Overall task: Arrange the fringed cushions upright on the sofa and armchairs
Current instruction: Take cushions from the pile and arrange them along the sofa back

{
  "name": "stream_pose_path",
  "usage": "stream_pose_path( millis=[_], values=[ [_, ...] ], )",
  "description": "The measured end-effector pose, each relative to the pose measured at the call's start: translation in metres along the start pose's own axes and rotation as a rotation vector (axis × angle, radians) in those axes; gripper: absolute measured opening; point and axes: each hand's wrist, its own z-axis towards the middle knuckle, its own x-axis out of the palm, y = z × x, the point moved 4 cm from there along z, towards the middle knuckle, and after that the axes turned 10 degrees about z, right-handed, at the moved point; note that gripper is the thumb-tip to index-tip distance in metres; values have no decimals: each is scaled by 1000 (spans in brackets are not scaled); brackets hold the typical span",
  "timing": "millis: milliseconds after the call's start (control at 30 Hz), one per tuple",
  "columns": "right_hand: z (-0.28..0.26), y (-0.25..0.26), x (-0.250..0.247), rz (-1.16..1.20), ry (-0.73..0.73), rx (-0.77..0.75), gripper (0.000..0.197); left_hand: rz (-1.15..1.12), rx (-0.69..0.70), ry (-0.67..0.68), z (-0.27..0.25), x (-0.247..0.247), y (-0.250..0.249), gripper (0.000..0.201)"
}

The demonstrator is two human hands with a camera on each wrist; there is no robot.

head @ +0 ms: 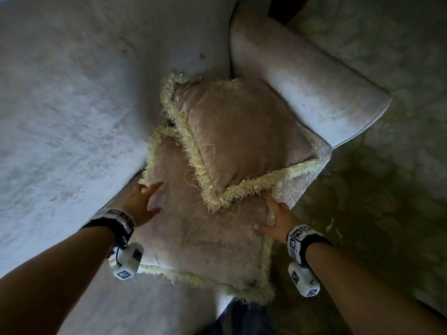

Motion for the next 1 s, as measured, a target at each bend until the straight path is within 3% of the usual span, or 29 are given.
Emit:
stream_pose_path(
  millis=[200,367,433,533,667,767,1000],
  values=[
    [49,-22,48,141,3,36,152,-77,-27,101,44,41,18,126],
    [67,-28,64,209,10,78,154,-18,12,166,80,49,22,160],
    [70,-25,64,202,-10,67,149,90,44,129,94,48,24,167],
    [73,-21,66,184,-26,66,146,222,74,71,105,52,29,168],
    [75,-19,72,182,-50,132,150,50,49,153,98,59,31,167],
    [68,-14,73,206,-99,141,148,43,65,141,88,54,29,165],
    [46,4,64,158,-186,75,145,-208,54,119,43,36,23,158]
  ],
)
